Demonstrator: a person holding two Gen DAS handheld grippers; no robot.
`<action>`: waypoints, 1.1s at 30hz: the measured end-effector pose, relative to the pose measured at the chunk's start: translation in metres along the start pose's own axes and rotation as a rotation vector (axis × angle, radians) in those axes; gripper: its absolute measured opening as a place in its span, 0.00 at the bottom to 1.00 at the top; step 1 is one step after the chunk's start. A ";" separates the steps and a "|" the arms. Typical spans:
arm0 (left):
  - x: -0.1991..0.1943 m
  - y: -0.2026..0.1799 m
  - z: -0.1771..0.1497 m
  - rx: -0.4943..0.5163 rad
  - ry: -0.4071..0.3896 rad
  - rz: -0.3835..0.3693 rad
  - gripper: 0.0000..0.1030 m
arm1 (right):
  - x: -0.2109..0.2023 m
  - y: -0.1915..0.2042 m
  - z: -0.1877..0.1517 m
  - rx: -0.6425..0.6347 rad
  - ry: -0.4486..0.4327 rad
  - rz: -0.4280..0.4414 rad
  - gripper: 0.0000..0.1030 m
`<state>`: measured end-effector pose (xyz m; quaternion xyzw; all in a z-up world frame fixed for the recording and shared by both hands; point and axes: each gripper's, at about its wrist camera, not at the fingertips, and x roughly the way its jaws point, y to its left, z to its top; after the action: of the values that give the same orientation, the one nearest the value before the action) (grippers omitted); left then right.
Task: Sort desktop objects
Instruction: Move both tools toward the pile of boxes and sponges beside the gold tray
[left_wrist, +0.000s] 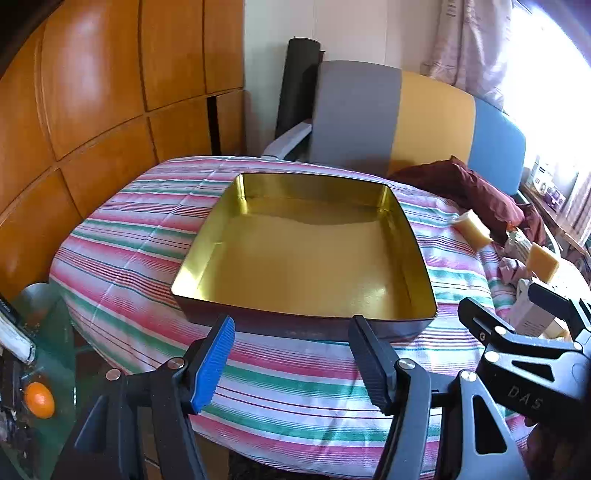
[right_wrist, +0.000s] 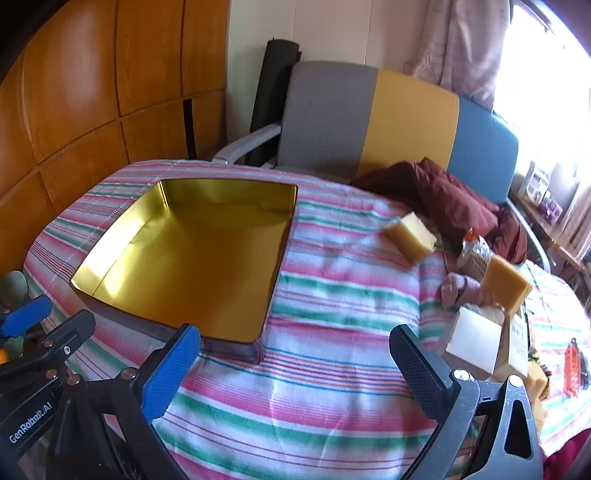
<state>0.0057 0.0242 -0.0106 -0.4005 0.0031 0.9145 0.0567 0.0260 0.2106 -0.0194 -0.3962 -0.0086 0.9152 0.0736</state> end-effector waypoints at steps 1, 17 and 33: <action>0.001 -0.001 0.000 0.002 0.003 -0.009 0.63 | 0.001 -0.002 -0.001 0.007 0.009 0.002 1.00; 0.010 -0.025 0.002 0.026 0.012 -0.197 0.85 | -0.009 -0.061 -0.011 0.097 -0.008 -0.087 1.00; 0.003 -0.102 0.015 0.236 -0.047 -0.247 0.87 | -0.032 -0.135 -0.039 0.212 -0.005 -0.176 1.00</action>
<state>0.0038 0.1271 0.0020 -0.3671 0.0600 0.9029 0.2152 0.0931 0.3375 -0.0135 -0.3818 0.0531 0.9019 0.1952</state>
